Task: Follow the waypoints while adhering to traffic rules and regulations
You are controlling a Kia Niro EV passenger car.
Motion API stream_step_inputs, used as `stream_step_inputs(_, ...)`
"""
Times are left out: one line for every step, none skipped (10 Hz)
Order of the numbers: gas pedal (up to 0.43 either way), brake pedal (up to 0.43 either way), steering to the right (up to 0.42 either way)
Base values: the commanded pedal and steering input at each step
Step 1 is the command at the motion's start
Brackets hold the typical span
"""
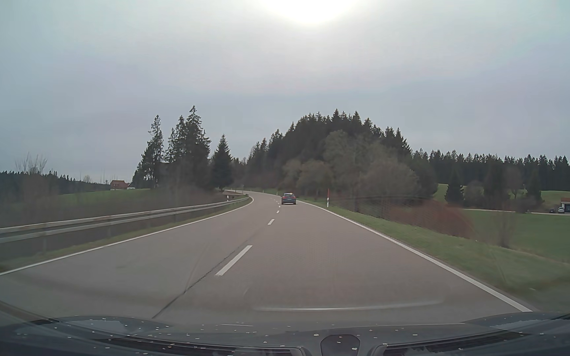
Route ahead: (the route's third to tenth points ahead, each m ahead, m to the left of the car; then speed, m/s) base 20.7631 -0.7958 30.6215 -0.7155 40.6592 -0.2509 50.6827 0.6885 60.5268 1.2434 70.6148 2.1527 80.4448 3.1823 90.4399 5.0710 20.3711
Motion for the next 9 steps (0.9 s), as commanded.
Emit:
stream_step_inputs(0.209, 0.0, -0.007)
stream_step_inputs(0.209, 0.0, -0.007)
stream_step_inputs(0.209, 0.0, -0.007)
stream_step_inputs(0.209, 0.0, -0.007)
stream_step_inputs(0.209, 0.0, -0.007)
stream_step_inputs(0.209, 0.0, -0.007)
stream_step_inputs(0.209, 0.0, -0.007)
stream_step_inputs(0.209, 0.0, -0.007)
stream_step_inputs(0.209, 0.0, -0.007)
